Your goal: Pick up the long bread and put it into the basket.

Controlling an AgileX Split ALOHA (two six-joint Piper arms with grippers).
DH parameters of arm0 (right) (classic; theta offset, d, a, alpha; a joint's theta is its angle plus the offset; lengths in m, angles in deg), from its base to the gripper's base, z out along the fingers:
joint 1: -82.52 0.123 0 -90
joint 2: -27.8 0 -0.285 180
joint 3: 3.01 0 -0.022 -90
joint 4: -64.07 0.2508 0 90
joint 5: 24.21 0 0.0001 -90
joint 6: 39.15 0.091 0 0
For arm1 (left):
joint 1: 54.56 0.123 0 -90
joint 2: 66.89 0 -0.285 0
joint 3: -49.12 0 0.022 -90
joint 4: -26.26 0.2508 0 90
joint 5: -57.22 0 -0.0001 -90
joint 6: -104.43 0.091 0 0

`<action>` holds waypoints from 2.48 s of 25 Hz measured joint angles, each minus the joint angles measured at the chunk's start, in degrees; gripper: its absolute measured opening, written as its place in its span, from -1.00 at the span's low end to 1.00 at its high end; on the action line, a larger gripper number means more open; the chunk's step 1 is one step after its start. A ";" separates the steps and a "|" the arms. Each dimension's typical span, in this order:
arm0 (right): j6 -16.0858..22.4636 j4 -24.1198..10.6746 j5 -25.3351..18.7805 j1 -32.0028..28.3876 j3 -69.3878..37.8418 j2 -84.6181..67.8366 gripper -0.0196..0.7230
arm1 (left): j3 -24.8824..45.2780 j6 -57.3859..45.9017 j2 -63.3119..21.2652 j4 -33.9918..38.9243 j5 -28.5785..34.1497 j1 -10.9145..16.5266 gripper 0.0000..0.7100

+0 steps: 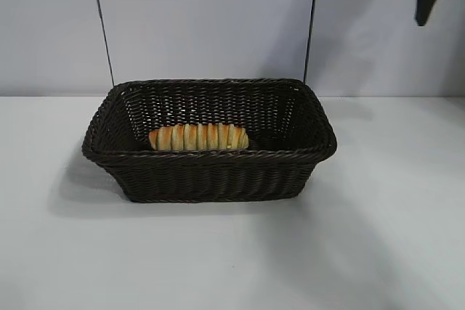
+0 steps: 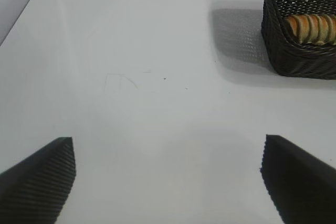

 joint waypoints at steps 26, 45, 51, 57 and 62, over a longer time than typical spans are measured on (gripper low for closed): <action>-1.54 9.26 -0.81 0.62 -26.37 -70.03 0.92 | 0.00 0.00 0.00 0.00 0.00 0.00 0.96; -1.54 3.57 3.20 8.27 -58.65 -105.04 0.92 | 0.00 0.00 0.00 0.00 0.00 0.00 0.96; -1.54 3.57 3.27 8.27 -69.09 -112.96 0.92 | 0.00 0.00 0.00 0.00 0.00 0.00 0.96; -1.73 2.88 3.12 8.27 -78.31 -112.96 0.84 | 0.00 0.00 0.00 0.00 0.00 0.00 0.96; -3.16 2.44 4.51 8.27 -81.73 -112.96 0.78 | 0.00 0.00 0.00 0.00 0.00 0.00 0.96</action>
